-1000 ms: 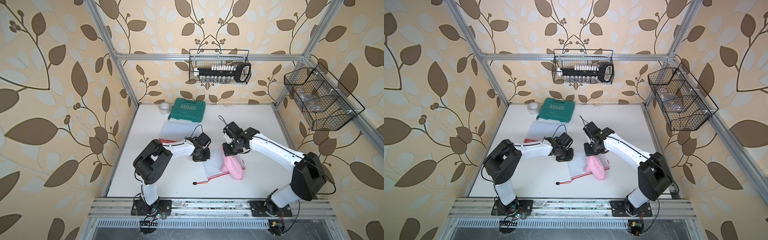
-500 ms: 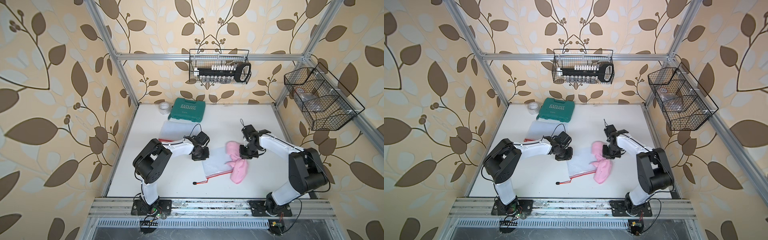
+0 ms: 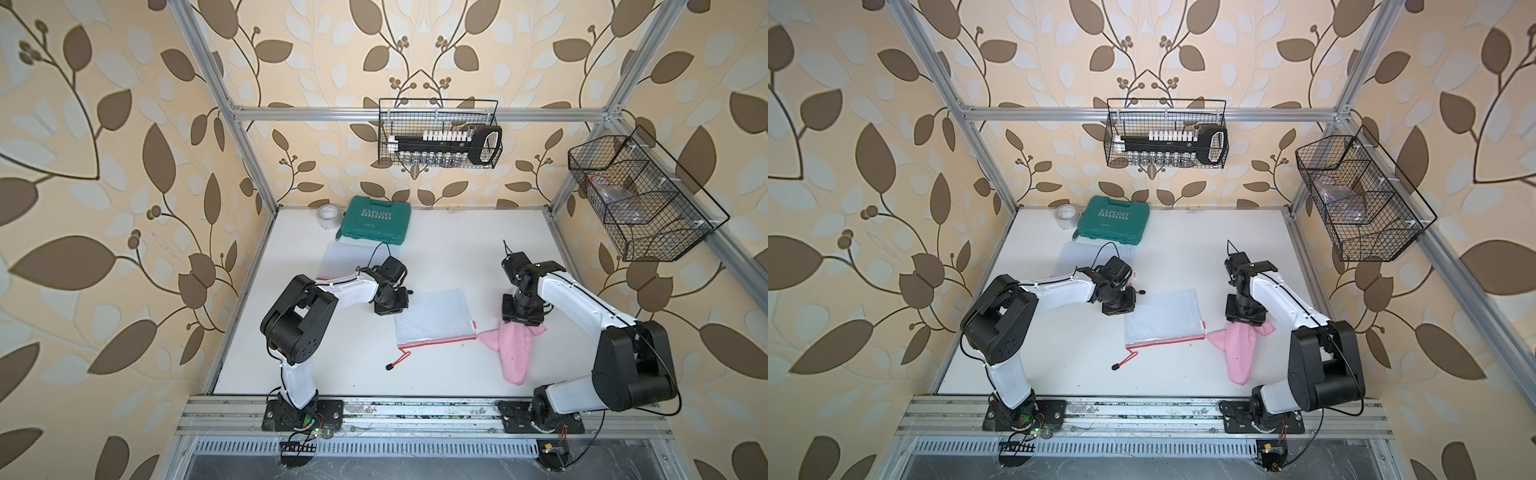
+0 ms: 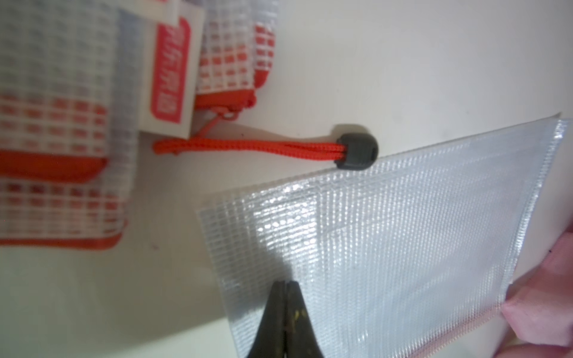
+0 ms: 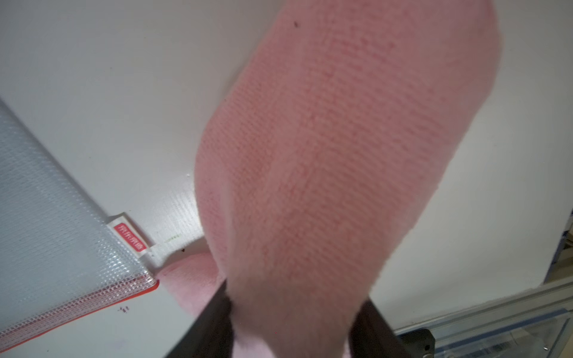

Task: Wipe the document bag
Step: Place the cleaning item at the center of the board.

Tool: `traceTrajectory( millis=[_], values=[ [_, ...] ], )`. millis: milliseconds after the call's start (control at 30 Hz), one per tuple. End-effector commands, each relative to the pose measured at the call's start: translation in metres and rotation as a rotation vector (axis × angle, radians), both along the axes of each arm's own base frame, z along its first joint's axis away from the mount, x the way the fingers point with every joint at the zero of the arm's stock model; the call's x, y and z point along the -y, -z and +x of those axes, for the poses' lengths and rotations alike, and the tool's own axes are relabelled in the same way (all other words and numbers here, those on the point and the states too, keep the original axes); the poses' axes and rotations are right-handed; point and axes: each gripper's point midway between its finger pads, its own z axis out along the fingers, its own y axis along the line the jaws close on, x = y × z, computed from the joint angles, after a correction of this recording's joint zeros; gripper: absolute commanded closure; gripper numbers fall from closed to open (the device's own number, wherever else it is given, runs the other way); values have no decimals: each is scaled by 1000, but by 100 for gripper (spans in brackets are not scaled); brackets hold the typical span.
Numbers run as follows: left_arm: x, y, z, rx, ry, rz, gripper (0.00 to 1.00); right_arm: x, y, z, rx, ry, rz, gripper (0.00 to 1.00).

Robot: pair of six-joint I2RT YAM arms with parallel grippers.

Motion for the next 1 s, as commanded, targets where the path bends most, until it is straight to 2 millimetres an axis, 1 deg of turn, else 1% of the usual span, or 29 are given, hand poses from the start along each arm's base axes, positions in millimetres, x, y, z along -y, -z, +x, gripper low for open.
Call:
traceTrajectory(
  millis=[0, 67, 133, 200, 267, 333, 367, 433, 467, 500, 533, 567, 633, 667, 767, 800, 833, 867, 900, 967],
  values=[
    [-20, 22, -16, -73, 14, 97, 95, -11, -22, -3, 45, 24, 53, 2],
    [-18, 20, -15, -72, 14, 88, 95, -8, -36, -6, 77, 30, 37, 2],
    [-15, 19, -14, -70, 18, 75, 95, -3, -47, -13, 73, 38, 11, 2],
    [-12, 19, -13, -71, 25, 64, 95, -2, -58, -14, 109, 34, 2, 2],
    [-10, 18, -11, -70, 33, 58, 95, 1, -61, -16, 121, 27, -23, 2],
    [-8, 16, -8, -65, 40, 56, 95, 10, -64, -22, 98, 58, -72, 2],
    [-8, 15, -7, -64, 42, 54, 95, 6, -68, -22, 117, 66, -40, 2],
    [-6, 11, -4, -57, 42, 42, 95, -19, -87, -8, 295, 87, 151, 2],
    [-6, 10, -4, -54, 43, 40, 95, -19, -93, -5, 339, 103, 166, 2],
    [-6, 10, -3, -51, 43, 37, 95, -9, -94, -6, 315, 113, 96, 2],
    [-5, 10, -2, -53, 44, 35, 95, 2, -94, -7, 251, 106, -1, 2],
    [-5, 10, -2, -55, 43, 32, 95, 3, -98, -3, 234, 80, -40, 2],
    [-2, 10, -1, -59, 51, 25, 95, -17, -113, 13, 337, 31, 39, 2],
    [-1, 10, 0, -58, 54, 24, 95, -19, -117, 18, 374, 44, 53, 2],
    [-3, 11, 1, -53, 45, 26, 95, 5, -119, 15, 353, 109, -85, 2],
    [-3, 11, 1, -54, 43, 23, 95, 5, -119, 15, 368, 118, -78, 2],
    [-3, 11, 1, -56, 44, 21, 95, -2, -118, 20, 404, 102, -31, 2],
    [-3, 10, 1, -54, 45, 21, 95, -13, -112, 23, 418, 69, 31, 2],
    [-4, 10, 1, -52, 43, 25, 95, -19, -101, 22, 369, 52, 65, 2],
    [-4, 10, 2, -51, 43, 21, 95, -15, -70, 5, 163, 49, 19, 2]
  ],
)
